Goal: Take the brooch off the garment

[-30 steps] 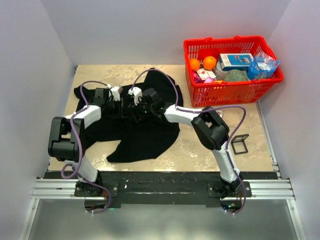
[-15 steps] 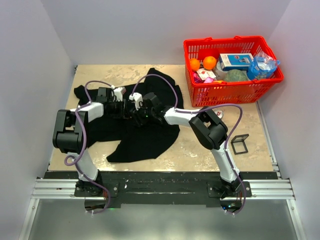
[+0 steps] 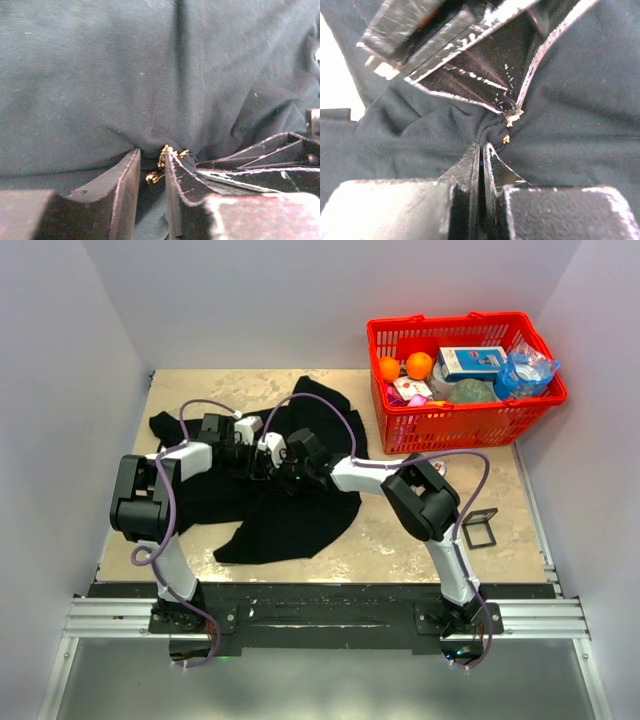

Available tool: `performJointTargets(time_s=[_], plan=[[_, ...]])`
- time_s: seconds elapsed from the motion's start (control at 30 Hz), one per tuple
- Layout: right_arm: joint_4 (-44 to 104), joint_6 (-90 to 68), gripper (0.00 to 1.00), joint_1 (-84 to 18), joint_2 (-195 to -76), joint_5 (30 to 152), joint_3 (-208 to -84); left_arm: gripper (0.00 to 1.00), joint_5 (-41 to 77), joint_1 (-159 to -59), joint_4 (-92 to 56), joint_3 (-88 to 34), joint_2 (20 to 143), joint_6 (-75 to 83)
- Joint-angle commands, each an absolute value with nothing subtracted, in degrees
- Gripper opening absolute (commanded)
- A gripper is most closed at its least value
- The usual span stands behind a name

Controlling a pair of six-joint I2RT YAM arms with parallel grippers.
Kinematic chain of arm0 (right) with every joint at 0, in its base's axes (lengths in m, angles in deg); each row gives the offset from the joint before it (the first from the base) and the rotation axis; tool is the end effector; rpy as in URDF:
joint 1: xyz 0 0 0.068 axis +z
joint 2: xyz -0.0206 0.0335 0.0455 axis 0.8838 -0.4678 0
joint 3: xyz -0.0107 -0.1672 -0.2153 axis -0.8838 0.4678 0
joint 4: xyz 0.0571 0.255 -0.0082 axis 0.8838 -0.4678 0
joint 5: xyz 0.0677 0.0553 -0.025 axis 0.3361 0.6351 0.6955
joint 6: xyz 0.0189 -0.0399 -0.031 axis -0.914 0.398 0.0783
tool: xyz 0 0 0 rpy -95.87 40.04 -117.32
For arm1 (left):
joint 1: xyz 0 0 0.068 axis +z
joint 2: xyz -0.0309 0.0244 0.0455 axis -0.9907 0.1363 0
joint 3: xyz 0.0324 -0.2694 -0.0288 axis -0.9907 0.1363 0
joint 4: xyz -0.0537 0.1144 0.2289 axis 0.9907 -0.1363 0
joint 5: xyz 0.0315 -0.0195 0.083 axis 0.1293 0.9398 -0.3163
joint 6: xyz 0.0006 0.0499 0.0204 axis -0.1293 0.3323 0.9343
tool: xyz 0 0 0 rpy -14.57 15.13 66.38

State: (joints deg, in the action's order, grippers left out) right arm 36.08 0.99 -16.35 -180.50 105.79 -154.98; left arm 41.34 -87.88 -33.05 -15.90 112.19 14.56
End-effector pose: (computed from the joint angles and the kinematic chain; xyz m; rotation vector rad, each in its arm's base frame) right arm 0.3293 0.3573 0.1495 -1.1669 1.9311 0.8132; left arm 0.3603 -0.0546 0.1486 0.3094 2.5054 -0.7471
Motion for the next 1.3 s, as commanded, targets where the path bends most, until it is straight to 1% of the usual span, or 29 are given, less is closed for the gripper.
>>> performJointTargets(time_s=[0.0,0.03,0.07,0.13,0.17,0.33,0.47,0.57,0.67,0.7,0.73,0.77,0.87,0.9,0.93,0.97,1.0,1.03,1.17,1.27], plan=[[34.1,6.5,0.00,-16.3,-175.0,105.0,-153.6,0.21,47.7,-90.2,-39.4,-18.2,113.9,20.3],[34.0,6.6,0.00,-16.3,-175.0,104.8,-153.6,0.19,47.9,-90.6,-40.1,-19.0,114.2,20.8],[34.0,6.6,0.00,-16.3,-174.5,104.7,-153.5,0.12,48.0,-91.0,-40.8,-19.6,114.4,21.8],[34.1,6.8,0.00,-16.4,-174.3,104.6,-153.4,0.06,48.0,-91.2,-42.1,-20.5,114.7,22.1],[34.1,6.9,0.00,-16.4,-174.1,104.5,-153.5,0.00,47.7,-91.2,-42.3,-20.6,114.6,22.1],[32.9,8.2,0.00,-17.3,-172.7,103.7,-153.5,0.00,46.4,-91.1,-41.1,-20.9,111.7,20.0],[30.7,10.8,0.00,-18.2,-170.6,104.0,-151.8,0.00,44.1,-91.0,-34.3,-19.5,104.0,14.3],[29.8,12.1,0.00,-18.6,-169.6,104.0,-150.5,0.00,43.5,-91.0,-32.2,-19.7,101.0,12.0],[28.5,12.0,0.03,-19.0,-169.4,103.7,-150.6,0.00,43.8,-91.0,-32.6,-20.7,100.0,11.4],[28.5,11.2,0.05,-18.9,-169.5,103.4,-151.0,0.00,43.6,-91.0,-32.9,-20.8,99.8,11.4],[28.6,10.1,0.21,-18.9,-169.8,102.3,-151.5,0.00,43.6,-91.0,-32.9,-20.7,99.7,11.4],[29.2,8.6,0.28,-19.0,-169.9,101.6,-152.1,0.00,43.5,-91.0,-33.1,-20.6,99.5,11.5],[30.0,3.3,0.45,-19.6,-170.9,100.5,-155.2,0.00,41.1,-91.0,-33.5,-19.5,99.9,12.0],[30.1,1.4,0.49,-19.5,-171.2,100.2,-156.6,0.00,40.4,-91.0,-33.6,-19.5,100.3,12.0],[30.0,0.4,0.53,-19.5,-171.4,99.9,-157.0,0.11,39.2,-91.0,-35.1,-19.6,101.5,12.6],[30.1,-0.3,0.58,-19.5,-171.9,100.0,-157.3,0.18,38.5,-91.0,-35.7,-19.8,102.1,13.0],[30.0,-1.6,0.62,-19.5,-172.1,100.1,-157.3,0.22,37.9,-91.0,-36.0,-19.6,102.5,13.4],[30.1,-2.4,0.62,-19.5,-172.3,100.2,-157.3,0.25,37.6,-91.0,-36.0,-19.5,103.3,14.0],[32.1,-3.6,0.61,-19.7,-174.8,100.7,-158.2,0.25,39.3,-91.0,-36.4,-20.8,106.9,15.2],[31.6,-5.6,0.63,-19.6,-177.2,103.9,-159.8,0.25,40.9,-91.0,-37.9,-23.8,111.1,16.9]])
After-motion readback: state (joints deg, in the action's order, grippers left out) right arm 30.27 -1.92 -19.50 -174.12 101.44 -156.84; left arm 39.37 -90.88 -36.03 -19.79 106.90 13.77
